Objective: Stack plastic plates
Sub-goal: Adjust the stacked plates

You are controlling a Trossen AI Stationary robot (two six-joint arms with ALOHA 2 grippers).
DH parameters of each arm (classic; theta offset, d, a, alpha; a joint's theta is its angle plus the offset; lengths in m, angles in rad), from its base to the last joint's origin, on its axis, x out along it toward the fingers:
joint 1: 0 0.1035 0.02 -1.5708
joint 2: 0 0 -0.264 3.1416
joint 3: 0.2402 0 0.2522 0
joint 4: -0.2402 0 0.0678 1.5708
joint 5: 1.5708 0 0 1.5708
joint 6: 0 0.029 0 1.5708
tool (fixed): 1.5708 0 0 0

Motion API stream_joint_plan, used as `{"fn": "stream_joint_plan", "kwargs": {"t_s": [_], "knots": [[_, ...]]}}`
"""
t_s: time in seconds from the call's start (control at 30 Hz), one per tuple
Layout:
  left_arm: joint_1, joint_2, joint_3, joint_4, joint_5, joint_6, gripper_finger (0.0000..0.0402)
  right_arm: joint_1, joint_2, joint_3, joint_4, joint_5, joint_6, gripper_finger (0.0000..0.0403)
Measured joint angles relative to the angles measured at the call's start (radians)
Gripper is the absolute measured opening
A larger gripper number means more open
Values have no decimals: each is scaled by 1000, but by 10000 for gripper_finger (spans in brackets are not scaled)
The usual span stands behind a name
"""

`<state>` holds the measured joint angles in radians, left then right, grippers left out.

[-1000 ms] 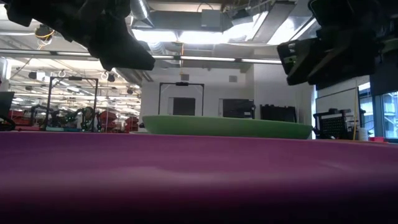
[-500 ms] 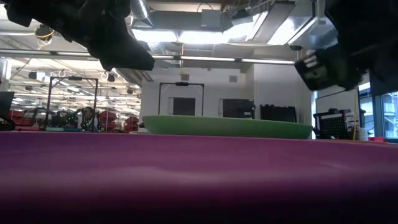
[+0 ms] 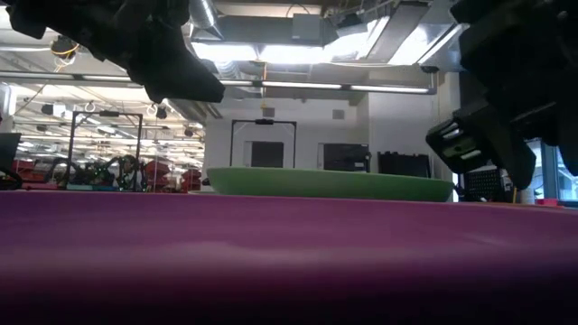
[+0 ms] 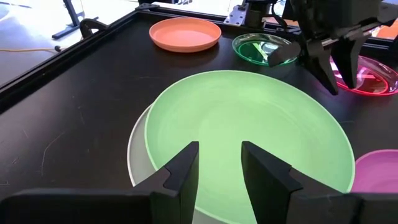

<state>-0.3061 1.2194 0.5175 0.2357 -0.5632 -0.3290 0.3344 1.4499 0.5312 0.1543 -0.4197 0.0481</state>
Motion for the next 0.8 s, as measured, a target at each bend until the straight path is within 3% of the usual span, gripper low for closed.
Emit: {"fn": "stream_joint_plan", "kwargs": {"t_s": [0.47,0.8], "knots": [[-1,0,0,0,28,0,114,0,65,0,59,13,-12,117],[-1,0,0,2,26,0,114,-10,113,2,151,142,-123,117]]}}
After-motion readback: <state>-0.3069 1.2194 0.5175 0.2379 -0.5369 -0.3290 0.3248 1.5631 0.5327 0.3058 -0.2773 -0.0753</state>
